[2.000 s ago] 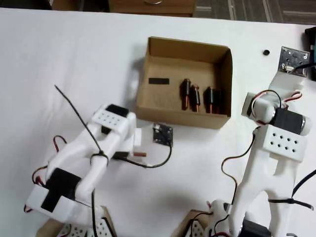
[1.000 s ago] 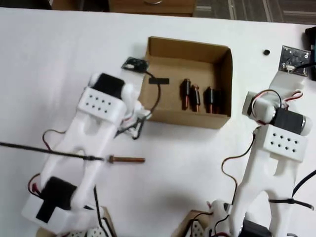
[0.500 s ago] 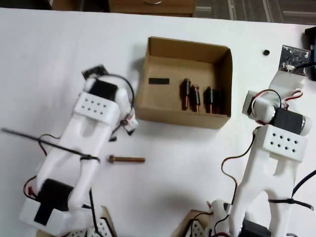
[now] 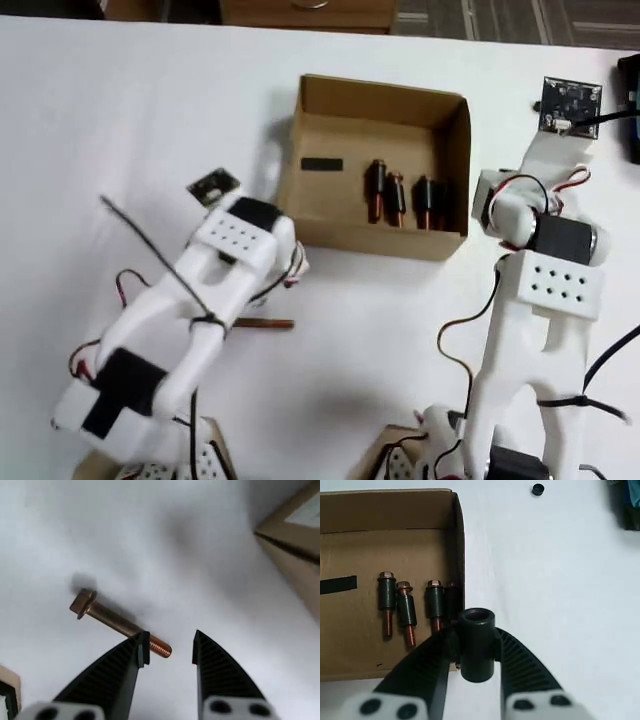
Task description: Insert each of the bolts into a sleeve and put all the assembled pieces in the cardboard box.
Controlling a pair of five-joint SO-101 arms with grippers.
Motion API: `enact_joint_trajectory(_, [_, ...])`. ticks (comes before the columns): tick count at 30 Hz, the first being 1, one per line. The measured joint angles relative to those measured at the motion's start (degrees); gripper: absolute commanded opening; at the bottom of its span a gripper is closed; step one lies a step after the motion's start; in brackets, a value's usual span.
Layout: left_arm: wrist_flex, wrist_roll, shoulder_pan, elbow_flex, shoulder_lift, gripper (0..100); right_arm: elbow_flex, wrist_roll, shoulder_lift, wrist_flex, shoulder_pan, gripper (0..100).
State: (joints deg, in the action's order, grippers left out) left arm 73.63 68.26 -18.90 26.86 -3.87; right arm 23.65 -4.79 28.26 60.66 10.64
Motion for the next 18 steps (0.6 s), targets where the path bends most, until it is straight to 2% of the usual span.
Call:
enact_joint_trajectory(7, [7.82,3.96,0.97,1.14,-7.30,20,0.00,0.00,0.00,-4.66,0.00,2.0])
enact_joint_trajectory(12, [4.66,4.66,8.53,11.25,-7.65,25,0.00,0.00,0.00,-9.93,-2.37,2.0])
enact_joint_trajectory(18, [2.37,5.89,8.62,11.69,-7.74,25,0.00,0.00,0.00,-11.16,-4.92,2.0])
